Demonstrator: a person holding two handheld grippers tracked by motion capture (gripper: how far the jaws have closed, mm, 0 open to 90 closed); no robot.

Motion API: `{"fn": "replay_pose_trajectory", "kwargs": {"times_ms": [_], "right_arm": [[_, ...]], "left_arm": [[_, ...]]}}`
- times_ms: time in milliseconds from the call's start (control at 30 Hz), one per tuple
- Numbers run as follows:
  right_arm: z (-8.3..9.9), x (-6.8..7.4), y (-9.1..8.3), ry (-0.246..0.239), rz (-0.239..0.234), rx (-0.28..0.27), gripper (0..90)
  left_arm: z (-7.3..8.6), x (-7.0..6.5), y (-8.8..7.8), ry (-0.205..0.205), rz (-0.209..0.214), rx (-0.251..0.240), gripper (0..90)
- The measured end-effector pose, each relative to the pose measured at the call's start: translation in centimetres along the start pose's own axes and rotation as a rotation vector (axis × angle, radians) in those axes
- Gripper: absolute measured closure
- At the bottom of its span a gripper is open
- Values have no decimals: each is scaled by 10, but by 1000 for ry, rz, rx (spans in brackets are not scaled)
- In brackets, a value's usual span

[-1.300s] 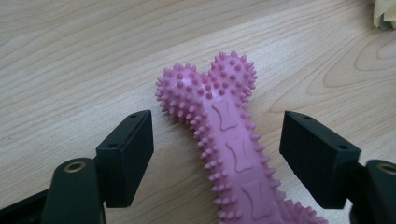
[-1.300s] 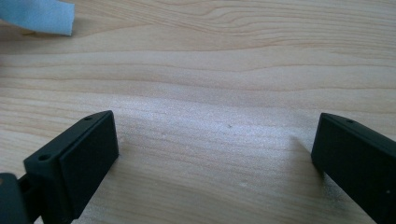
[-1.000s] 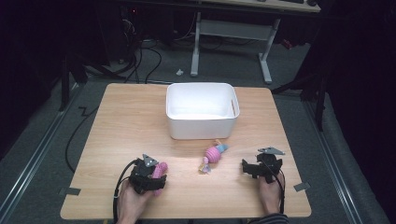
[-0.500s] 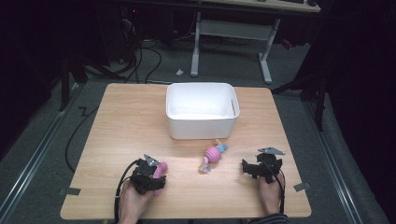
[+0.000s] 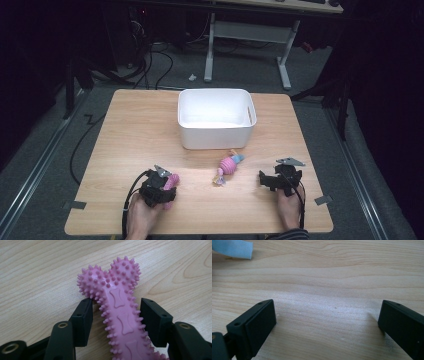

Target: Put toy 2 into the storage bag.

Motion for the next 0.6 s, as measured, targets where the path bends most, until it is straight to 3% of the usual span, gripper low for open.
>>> {"fn": "replay_pose_trajectory", "kwargs": {"times_ms": [100, 167, 600], "right_arm": [[0, 0, 0, 1, -1, 1, 12], [0, 0, 0, 2, -1, 0, 12], [0, 0, 0, 0, -1, -1, 13]], "left_arm": [[0, 0, -1, 0, 0, 3, 481], [1, 2, -2, 4, 6, -4, 576], [-5, 3, -5, 21, 42, 9, 593]]}}
Point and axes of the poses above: each handheld gripper's, and its own axes: y roughly forward along the jaws, z roughly out of its underside, x roughly to its left, the point moved 3 cm from there along y, roughly forward along the jaws, and after that the axes turned 13 degrees about -y, right-handed, at the moved point
